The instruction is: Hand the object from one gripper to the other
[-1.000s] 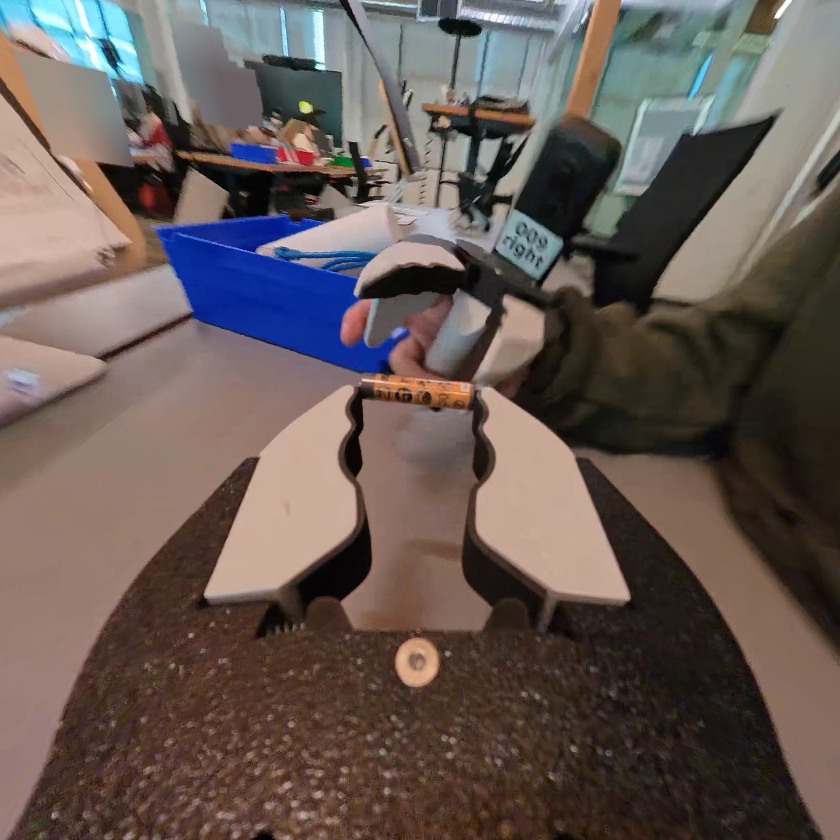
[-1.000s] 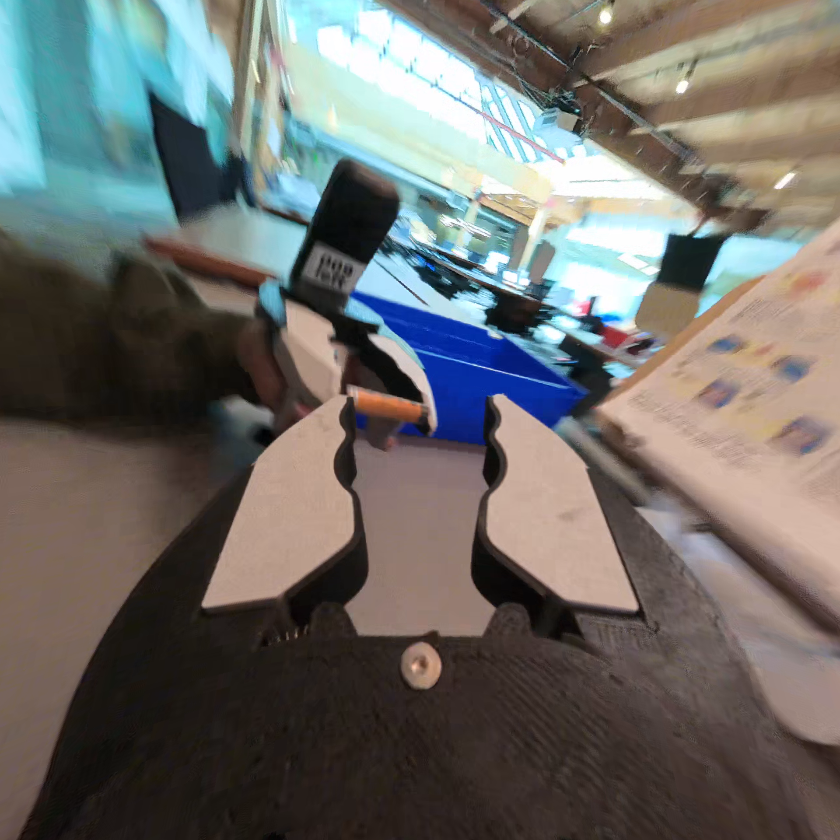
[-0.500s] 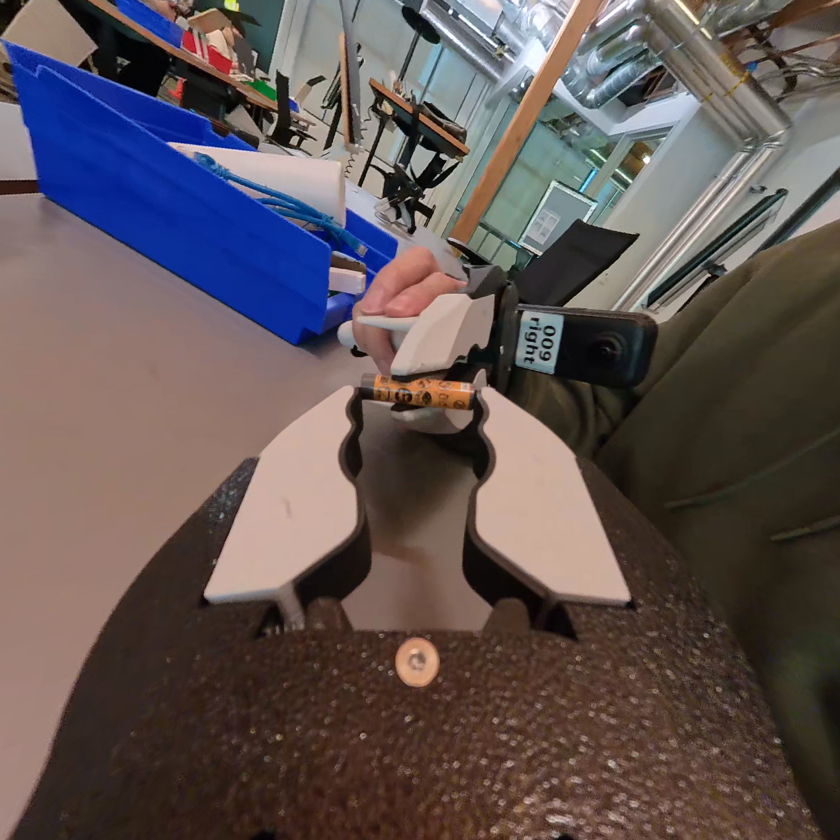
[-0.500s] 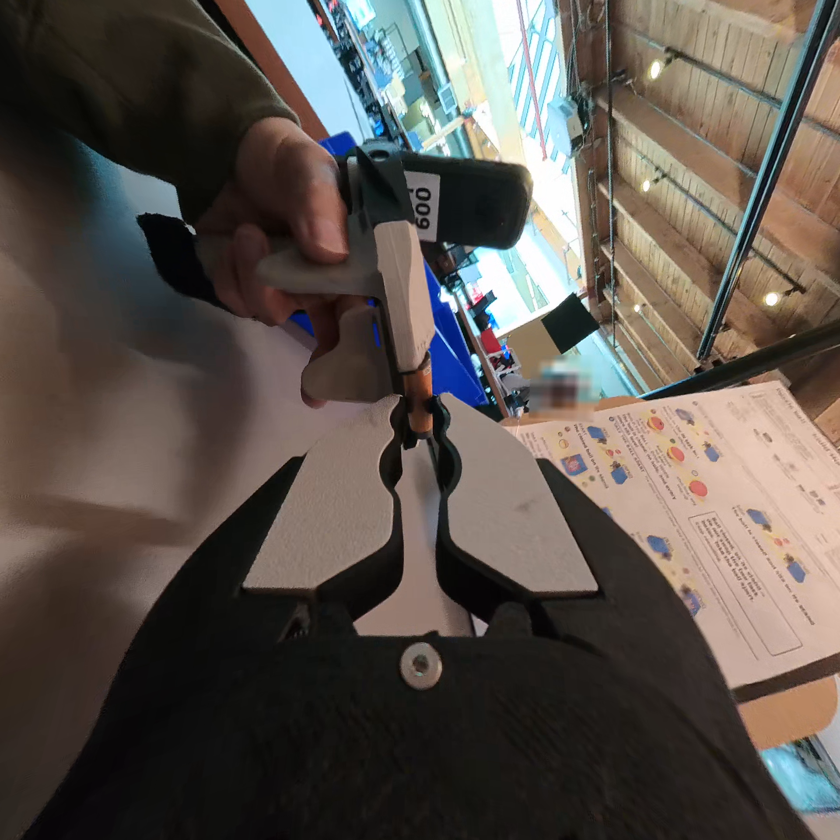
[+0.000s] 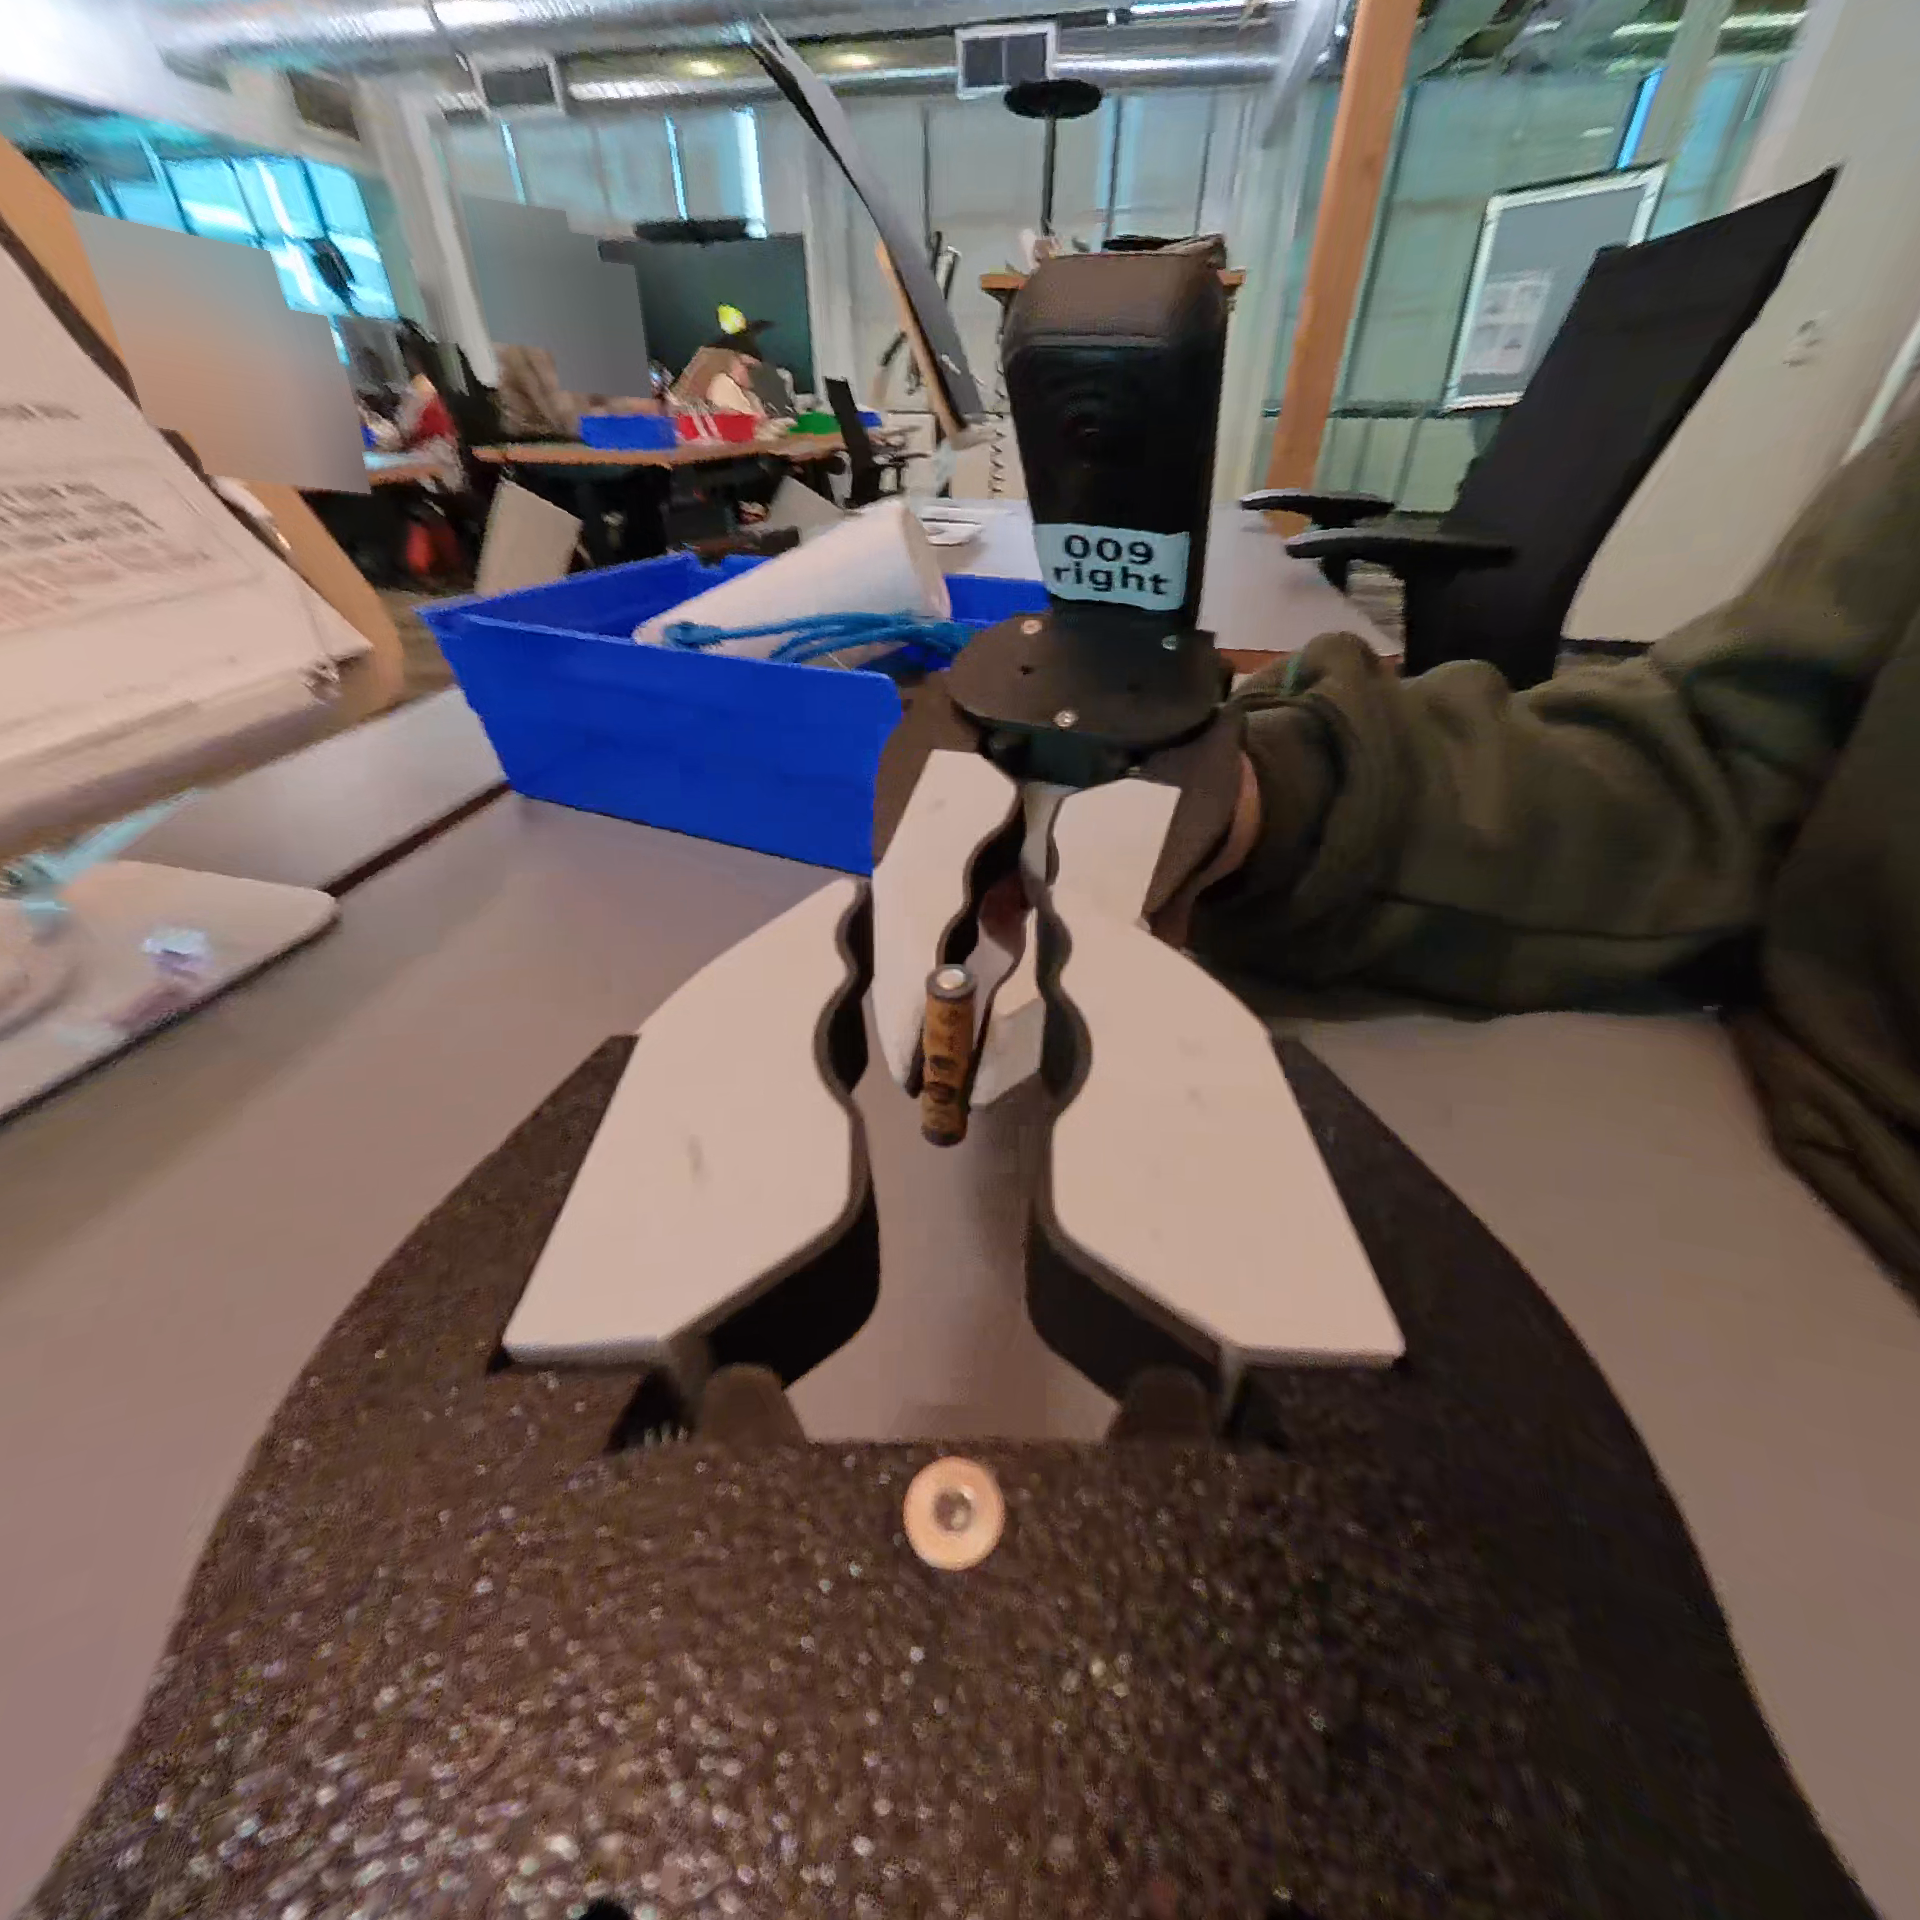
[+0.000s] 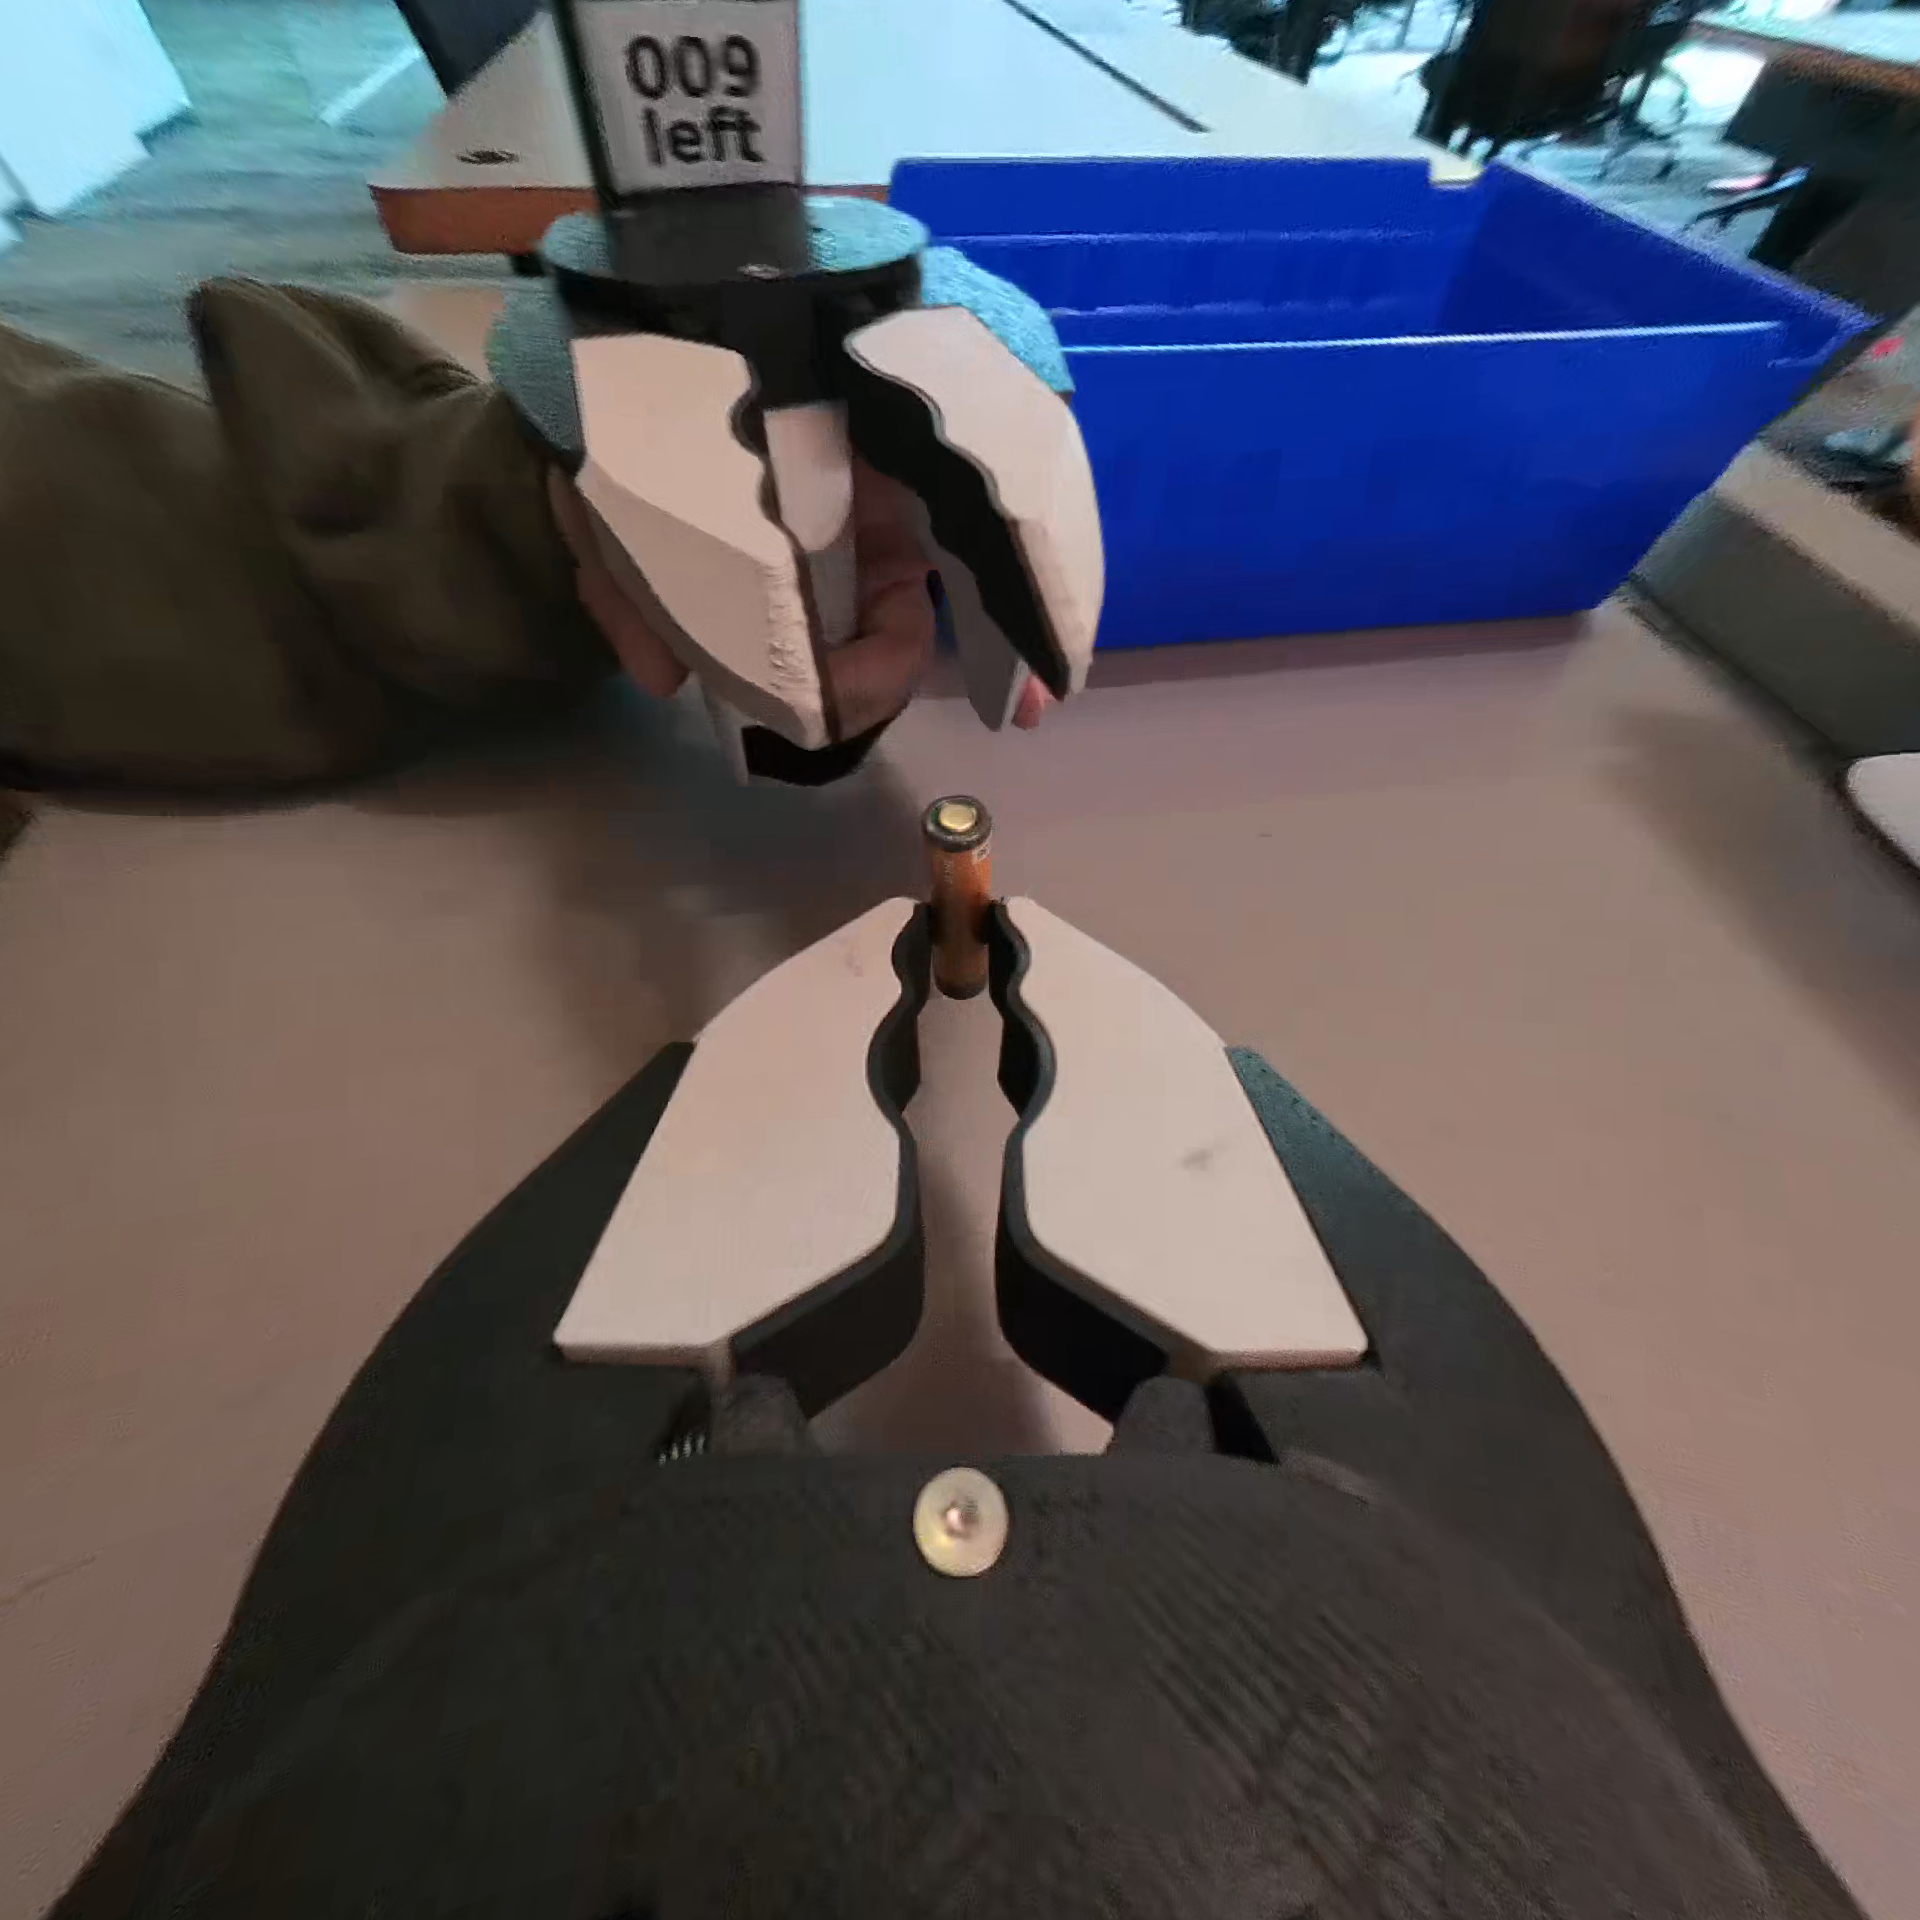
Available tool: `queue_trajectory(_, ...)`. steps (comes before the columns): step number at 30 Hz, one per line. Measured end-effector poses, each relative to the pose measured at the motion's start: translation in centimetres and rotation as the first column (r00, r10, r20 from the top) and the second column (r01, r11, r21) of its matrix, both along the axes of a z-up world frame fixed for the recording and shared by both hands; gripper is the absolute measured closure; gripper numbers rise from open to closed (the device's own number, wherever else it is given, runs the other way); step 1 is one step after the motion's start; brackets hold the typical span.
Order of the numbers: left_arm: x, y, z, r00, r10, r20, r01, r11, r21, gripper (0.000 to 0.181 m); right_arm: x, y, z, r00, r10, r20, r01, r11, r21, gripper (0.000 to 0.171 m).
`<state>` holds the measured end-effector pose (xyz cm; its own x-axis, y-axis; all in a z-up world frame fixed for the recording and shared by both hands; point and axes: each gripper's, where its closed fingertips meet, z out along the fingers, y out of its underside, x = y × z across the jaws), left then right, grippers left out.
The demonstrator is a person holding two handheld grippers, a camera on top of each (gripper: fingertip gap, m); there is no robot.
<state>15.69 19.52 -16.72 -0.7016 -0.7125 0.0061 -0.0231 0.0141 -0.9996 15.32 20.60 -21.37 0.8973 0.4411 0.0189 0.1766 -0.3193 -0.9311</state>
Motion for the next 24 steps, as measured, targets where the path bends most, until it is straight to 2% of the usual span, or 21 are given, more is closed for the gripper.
queue_trajectory(5,-1.1,-0.8,-1.0,0.99,-0.115,-0.084,0.114,0.993,-0.018,0.156,-1.5,-0.6,0.7,0.986,0.096,-0.133,-0.097,0.995,-0.002,0.161)
queue_trajectory(8,-1.0,-1.1,-2.1,0.984,-0.121,-0.133,0.125,0.992,0.024,0.171,-1.9,-0.7,0.9,0.983,0.116,-0.141,-0.117,0.993,0.004,0.161)
queue_trajectory(11,-0.4,-0.9,-2.0,0.983,-0.098,-0.157,0.099,0.995,0.0,0.172,-1.3,-0.4,0.9,0.988,0.078,-0.131,-0.076,0.997,0.017,0.161)
queue_trajectory(13,0.5,-0.2,-1.5,0.989,-0.027,-0.147,0.021,0.999,-0.043,0.172,-0.3,0.1,1.6,0.992,0.002,-0.129,0.009,0.996,0.085,0.159)
queue_trajectory(15,2.0,1.4,-0.3,0.985,0.11,-0.135,-0.13,0.981,-0.146,0.172,1.6,1.0,2.2,0.983,-0.152,-0.099,0.166,0.973,0.159,0.128)
queue_trajectory(19,3.6,4.2,1.2,0.929,0.324,-0.177,-0.368,0.854,-0.367,0.171,3.2,1.9,3.0,0.939,-0.344,-0.002,0.332,0.904,0.269,0.131)
queue_trajectory(22,3.9,4.3,1.2,0.904,0.374,-0.206,-0.426,0.799,-0.424,0.171,3.4,2.1,3.4,0.9,-0.428,0.084,0.377,0.86,0.344,0.133)
queue_trajectory(24,4.0,3.8,1.1,0.904,0.371,-0.211,-0.426,0.796,-0.429,0.171,3.7,2.2,3.5,0.866,-0.482,0.129,0.407,0.832,0.377,0.138)
